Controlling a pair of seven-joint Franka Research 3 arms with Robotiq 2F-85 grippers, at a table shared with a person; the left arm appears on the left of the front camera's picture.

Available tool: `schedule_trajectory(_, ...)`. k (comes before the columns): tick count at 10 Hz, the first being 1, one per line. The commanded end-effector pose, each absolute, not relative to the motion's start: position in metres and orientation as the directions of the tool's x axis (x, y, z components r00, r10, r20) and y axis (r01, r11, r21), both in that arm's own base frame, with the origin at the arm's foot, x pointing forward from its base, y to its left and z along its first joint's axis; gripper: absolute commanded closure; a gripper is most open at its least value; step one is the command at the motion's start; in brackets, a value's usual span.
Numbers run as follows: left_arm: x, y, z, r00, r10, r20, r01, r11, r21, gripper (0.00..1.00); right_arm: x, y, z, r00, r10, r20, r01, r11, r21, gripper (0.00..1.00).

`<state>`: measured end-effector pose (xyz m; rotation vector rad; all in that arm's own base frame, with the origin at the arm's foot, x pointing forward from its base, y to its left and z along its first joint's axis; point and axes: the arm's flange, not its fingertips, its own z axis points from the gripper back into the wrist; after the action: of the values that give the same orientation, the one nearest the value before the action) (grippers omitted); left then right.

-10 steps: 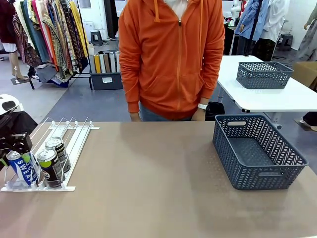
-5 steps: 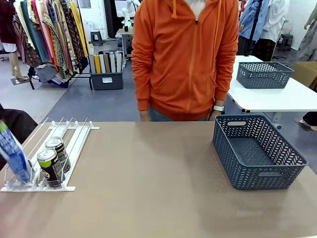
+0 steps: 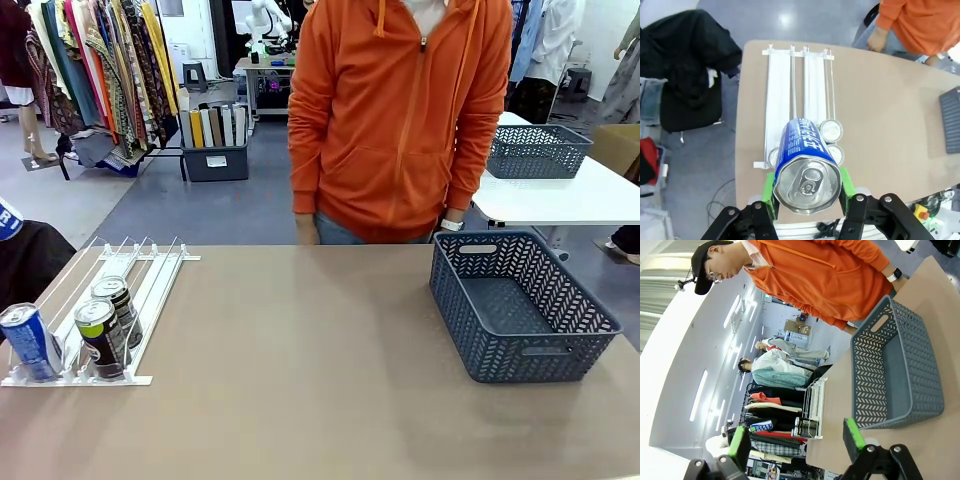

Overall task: Retrieve and store the cans from the dispenser.
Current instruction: Pick up one can from the Automatic Can Dispenser and place it in the middle of the table.

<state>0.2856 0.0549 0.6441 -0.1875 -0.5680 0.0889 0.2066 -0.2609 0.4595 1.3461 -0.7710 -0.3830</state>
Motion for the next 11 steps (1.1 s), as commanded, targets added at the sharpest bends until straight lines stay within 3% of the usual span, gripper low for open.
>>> schedule_trajectory(1,0.280,0.052,0.654,0.837,0.120,0.533,-0.028,0.984,-0.177,1.00,0.209,-0.262,0.462,0.688,-0.660,0.301,-0.211,0.215,0.954,0.00)
schedule_trajectory(5,0.285,0.053,0.644,0.844,0.127,0.521,-0.029,0.981,-0.192,1.00,0.209,-0.262,0.462,0.688,-0.660,0.301,-0.211,0.215,0.954,0.00)
schedule_trajectory(7,0.317,0.016,0.640,0.865,0.071,0.497,0.095,0.949,-0.301,1.00,0.209,-0.262,0.462,0.688,-0.660,0.301,-0.211,0.215,0.954,0.00)
schedule_trajectory(11,0.366,-0.175,0.587,0.883,-0.221,0.414,0.345,0.904,-0.252,1.00,0.209,-0.262,0.462,0.688,-0.660,0.301,-0.211,0.215,0.954,0.00)
